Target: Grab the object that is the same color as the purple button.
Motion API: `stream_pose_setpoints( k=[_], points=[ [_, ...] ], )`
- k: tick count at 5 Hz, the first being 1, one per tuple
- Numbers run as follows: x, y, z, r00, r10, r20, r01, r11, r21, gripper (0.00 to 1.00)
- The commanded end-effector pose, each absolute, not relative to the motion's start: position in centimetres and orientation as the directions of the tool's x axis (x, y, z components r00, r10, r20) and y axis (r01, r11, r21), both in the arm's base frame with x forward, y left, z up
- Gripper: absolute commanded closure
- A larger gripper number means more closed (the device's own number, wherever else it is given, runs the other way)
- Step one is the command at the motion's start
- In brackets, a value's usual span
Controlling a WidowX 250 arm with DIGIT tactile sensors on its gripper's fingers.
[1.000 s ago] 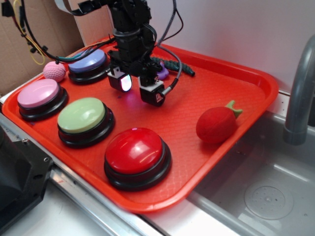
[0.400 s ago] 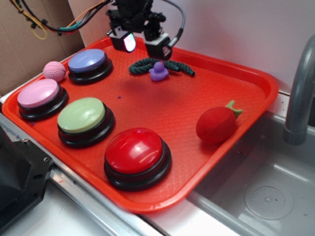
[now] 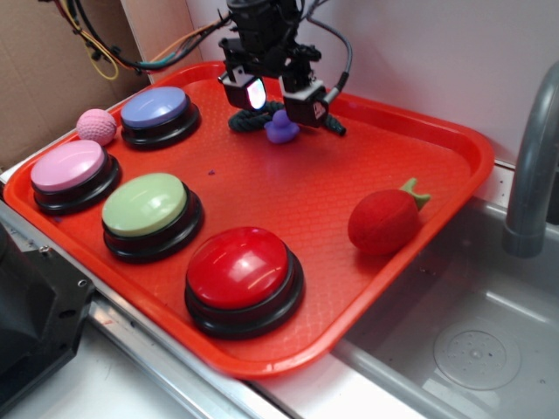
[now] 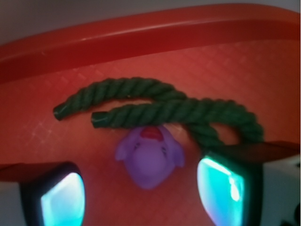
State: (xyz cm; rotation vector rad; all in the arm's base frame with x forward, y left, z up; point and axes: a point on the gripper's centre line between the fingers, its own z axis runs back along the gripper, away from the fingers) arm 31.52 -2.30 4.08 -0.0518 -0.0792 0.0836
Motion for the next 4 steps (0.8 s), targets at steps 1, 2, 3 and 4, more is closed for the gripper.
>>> stream_pose_setpoints(
  k=[1, 2, 3, 4],
  points=[
    [32.1, -2.0, 2.6, 0.996, 0.049, 0.077, -0.048, 0.999, -0.026, 0.0],
    [31.7, -2.1, 2.2, 0.996, 0.056, 0.074, -0.055, 0.998, -0.021, 1.0],
    [31.5, -2.2, 2.7, 0.995, 0.049, 0.082, -0.048, 0.999, -0.016, 1.0],
    [30.8, -2.0, 3.7, 0.995, 0.054, 0.081, -0.053, 0.998, -0.015, 1.0]
  ],
)
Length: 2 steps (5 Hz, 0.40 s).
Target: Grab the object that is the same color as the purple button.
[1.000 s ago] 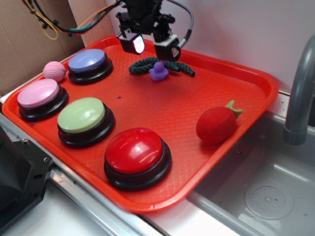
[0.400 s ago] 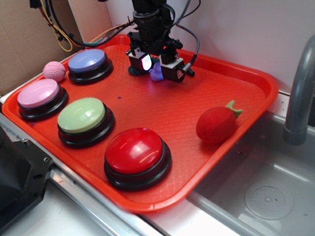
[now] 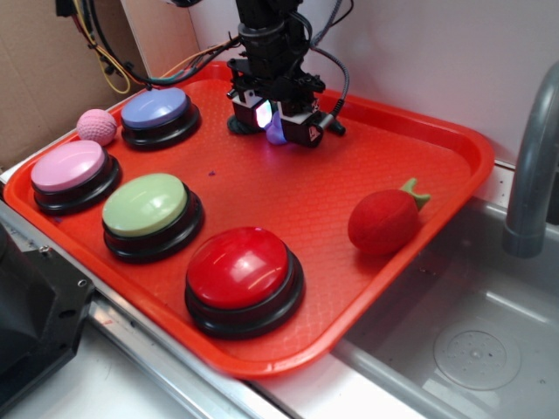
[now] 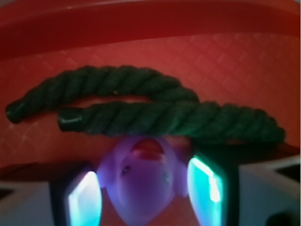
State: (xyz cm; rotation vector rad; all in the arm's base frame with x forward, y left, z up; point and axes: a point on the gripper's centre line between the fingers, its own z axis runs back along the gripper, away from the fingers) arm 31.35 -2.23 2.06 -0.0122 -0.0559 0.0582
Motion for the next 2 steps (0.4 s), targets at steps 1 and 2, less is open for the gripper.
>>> stream_pose_setpoints(
  k=[1, 2],
  points=[
    [29.1, -1.5, 5.9, 0.994, 0.073, 0.079, -0.072, 0.997, -0.017, 1.0],
    [26.3, -1.1, 9.3, 0.992, 0.119, 0.045, -0.119, 0.993, 0.002, 1.0]
  ],
)
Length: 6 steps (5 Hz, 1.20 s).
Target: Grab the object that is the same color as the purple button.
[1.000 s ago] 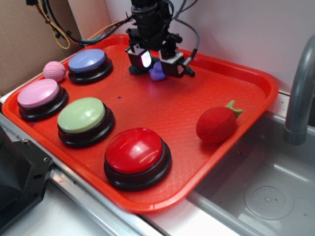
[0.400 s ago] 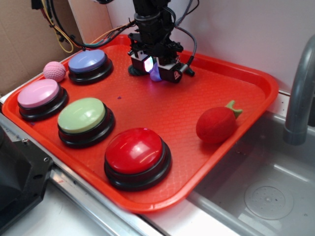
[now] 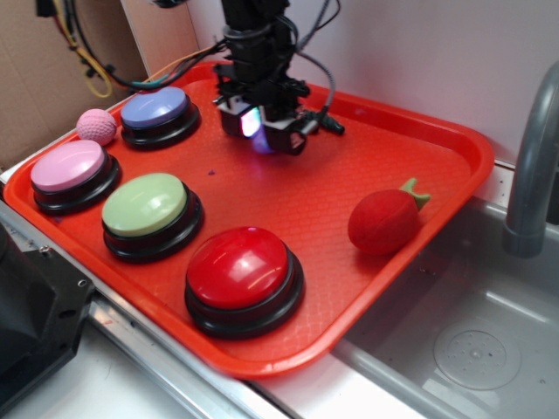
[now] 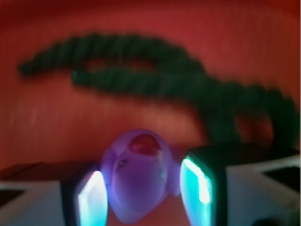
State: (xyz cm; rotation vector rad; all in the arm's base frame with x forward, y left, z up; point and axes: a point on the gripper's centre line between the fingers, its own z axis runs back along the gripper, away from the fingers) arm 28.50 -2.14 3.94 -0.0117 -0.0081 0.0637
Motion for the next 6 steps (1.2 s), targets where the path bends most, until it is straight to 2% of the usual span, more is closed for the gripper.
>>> stream_pose_setpoints(
  k=[1, 2, 3, 4, 5, 6],
  points=[
    [24.0, -0.8, 11.6, 0.984, 0.176, -0.022, -0.174, 0.983, 0.066, 1.0],
    [22.1, -0.6, 13.5, 0.981, 0.191, -0.04, -0.186, 0.976, 0.114, 1.0],
    [20.2, 0.3, 16.3, 0.975, 0.223, 0.015, -0.223, 0.97, 0.099, 1.0],
    [19.8, 0.9, 18.4, 0.98, 0.189, 0.067, -0.194, 0.978, 0.082, 1.0],
    [19.5, 0.7, 19.9, 0.981, 0.174, 0.086, -0.179, 0.983, 0.044, 1.0],
    [19.1, 0.6, 21.4, 0.977, 0.183, 0.106, -0.188, 0.982, 0.036, 1.0]
  ],
)
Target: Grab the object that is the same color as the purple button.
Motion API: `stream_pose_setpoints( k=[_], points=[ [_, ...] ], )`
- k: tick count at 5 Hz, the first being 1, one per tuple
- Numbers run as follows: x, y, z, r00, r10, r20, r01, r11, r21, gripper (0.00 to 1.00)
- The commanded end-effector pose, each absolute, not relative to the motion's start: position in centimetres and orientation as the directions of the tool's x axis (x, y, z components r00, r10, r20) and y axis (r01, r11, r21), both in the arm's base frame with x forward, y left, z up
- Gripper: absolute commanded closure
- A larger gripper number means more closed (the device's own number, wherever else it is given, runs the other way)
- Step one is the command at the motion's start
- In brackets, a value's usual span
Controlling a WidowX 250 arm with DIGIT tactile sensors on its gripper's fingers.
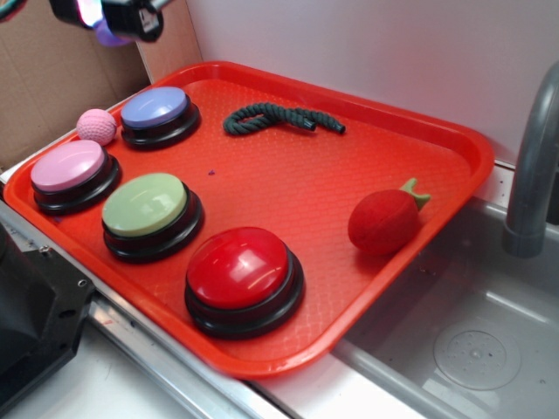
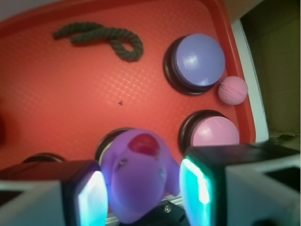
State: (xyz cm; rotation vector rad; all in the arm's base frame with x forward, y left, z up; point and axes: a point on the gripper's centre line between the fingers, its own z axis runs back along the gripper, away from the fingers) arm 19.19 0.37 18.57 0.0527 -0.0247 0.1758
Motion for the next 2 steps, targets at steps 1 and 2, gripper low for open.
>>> stream_pose_setpoints(
  k=[1, 2],
  points=[
    [19.36, 0.84, 22.54, 0.971, 0.203, 0.125, -0.209, 0.977, 0.031, 1.0],
    [19.83, 1.09, 22.66, 0.968, 0.212, 0.131, -0.219, 0.975, 0.035, 1.0]
  ],
)
